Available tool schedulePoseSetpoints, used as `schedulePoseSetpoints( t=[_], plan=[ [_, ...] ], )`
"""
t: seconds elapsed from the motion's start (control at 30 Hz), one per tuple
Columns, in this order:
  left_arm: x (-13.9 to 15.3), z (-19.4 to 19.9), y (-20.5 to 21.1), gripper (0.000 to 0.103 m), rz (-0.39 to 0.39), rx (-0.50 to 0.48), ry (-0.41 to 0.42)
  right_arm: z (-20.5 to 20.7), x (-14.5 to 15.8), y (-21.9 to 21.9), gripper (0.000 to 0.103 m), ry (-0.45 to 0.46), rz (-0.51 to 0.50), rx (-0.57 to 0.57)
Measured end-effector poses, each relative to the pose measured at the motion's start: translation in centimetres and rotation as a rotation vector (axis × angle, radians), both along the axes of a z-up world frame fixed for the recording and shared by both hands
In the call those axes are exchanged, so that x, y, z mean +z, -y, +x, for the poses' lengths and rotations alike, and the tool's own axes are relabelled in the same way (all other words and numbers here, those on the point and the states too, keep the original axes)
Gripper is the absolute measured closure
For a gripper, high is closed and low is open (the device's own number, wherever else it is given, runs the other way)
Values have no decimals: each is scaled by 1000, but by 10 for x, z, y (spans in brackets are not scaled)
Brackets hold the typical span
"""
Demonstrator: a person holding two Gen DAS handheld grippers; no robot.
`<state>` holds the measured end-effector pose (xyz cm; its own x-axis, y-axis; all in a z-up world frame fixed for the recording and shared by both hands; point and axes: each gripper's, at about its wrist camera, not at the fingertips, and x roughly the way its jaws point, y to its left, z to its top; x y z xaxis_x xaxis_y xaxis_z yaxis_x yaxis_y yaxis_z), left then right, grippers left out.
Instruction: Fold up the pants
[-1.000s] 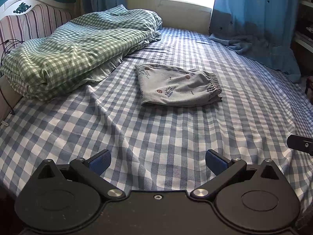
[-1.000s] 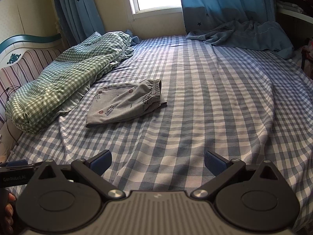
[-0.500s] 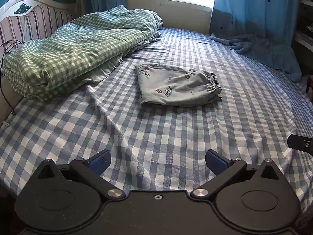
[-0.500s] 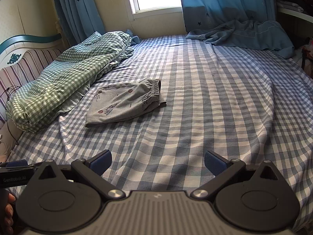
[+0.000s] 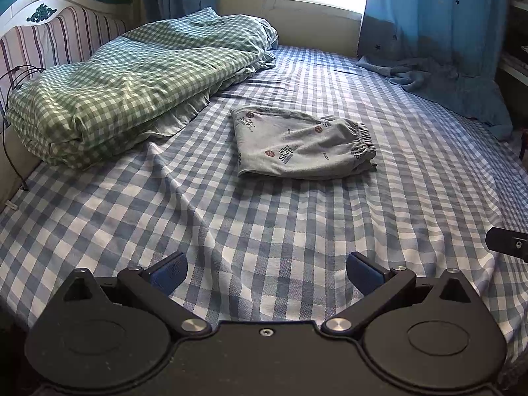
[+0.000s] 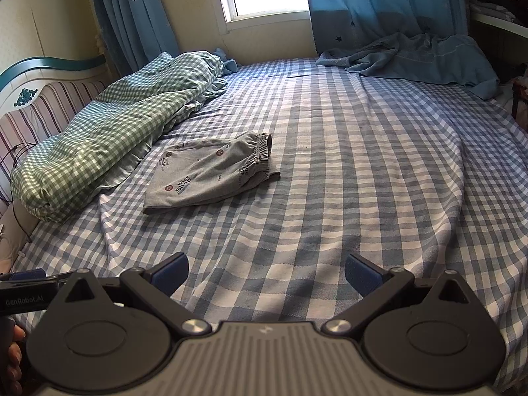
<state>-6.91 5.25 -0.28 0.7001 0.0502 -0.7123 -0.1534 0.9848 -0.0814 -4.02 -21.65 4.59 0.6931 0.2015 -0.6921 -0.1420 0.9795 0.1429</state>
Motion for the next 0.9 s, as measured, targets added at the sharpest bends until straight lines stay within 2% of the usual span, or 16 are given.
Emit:
schedulePoseSetpoints(
  t=[0.9],
  plan=[
    [0,1,1,1,4,10,-5,7,-2,4,0,-9,1,19]
  ],
)
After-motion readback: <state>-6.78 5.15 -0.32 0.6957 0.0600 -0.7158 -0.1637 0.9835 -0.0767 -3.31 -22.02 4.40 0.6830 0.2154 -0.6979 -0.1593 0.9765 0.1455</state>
